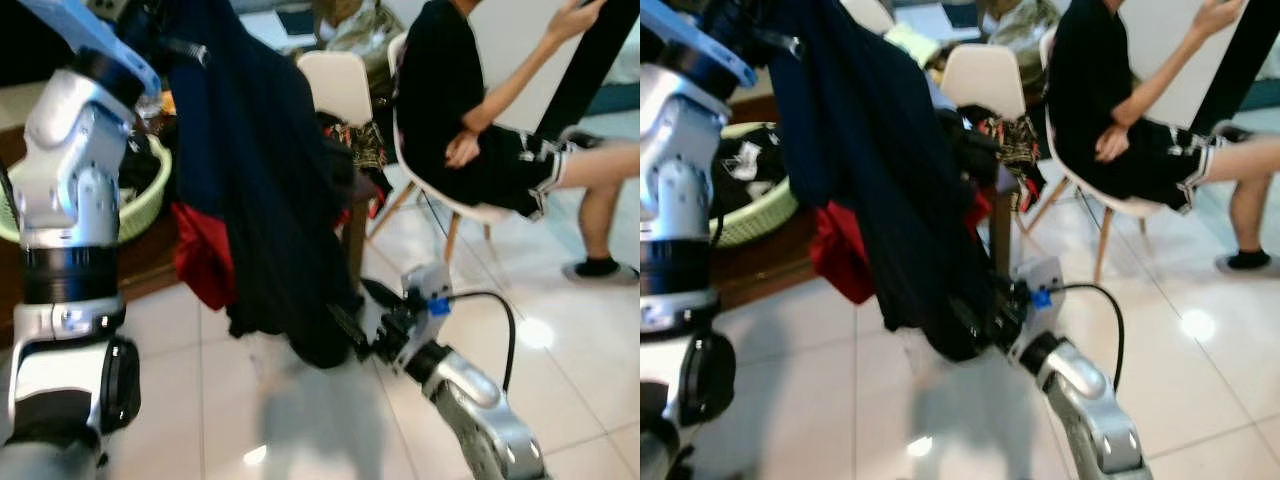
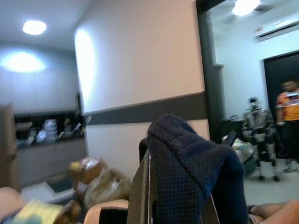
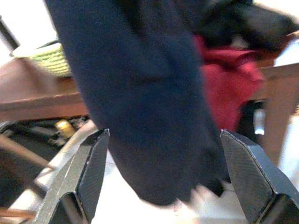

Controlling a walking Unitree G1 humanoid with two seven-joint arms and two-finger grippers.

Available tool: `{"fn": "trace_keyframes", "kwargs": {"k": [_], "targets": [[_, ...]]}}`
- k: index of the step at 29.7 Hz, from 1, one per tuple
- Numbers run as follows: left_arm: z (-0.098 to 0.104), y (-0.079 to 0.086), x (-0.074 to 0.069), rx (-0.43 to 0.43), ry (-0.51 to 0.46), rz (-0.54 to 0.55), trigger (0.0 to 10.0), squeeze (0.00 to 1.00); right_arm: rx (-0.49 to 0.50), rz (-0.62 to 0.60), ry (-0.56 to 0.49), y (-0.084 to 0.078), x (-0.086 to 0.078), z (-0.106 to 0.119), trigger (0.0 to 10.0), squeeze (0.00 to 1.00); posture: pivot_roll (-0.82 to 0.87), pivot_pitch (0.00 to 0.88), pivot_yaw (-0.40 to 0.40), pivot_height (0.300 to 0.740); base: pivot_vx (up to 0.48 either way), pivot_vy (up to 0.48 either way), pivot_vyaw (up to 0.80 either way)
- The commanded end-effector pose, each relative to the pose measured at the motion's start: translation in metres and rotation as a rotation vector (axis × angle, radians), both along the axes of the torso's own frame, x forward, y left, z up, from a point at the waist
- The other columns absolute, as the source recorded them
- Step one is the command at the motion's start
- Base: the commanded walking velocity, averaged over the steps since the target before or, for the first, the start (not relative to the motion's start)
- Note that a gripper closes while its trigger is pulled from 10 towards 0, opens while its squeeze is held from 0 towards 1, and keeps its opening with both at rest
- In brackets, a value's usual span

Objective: Hang hanger

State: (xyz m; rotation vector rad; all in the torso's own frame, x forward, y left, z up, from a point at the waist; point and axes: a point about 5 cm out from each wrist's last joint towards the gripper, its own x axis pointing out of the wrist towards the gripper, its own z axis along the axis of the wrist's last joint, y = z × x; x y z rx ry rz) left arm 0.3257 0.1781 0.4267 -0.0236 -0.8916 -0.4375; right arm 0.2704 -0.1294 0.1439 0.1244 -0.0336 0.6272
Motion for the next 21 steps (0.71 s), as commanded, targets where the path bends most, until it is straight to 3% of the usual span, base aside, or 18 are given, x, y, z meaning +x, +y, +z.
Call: {"fn": "trace_keyframes", "kwargs": {"k": [1, 13, 21], "targets": [[0.019, 0.015, -0.012, 0.001, -0.088, 0.059, 10.0, 0.00, 0.008, -0.004, -0.011, 0.004, 0.000, 0.000, 10.0, 0.00, 0.03, 0.136, 0.041, 0.740, 0.274, 0.000, 0.80], [0.042, 0.038, -0.018, -0.010, -0.157, 0.178, 10.0, 0.00, 0.020, -0.007, -0.025, 0.003, 0.003, 0.003, 10.0, 0.00, 0.04, 0.125, 0.040, 0.740, 0.274, 0.000, 0.80], [0.020, 0.036, -0.002, 0.002, -0.061, 0.174, 10.0, 0.00, 0.028, -0.038, -0.013, 0.004, 0.008, 0.002, 10.0, 0.00, 0.04, 0.119, 0.036, 0.740, 0.288, 0.000, 0.10]]}}
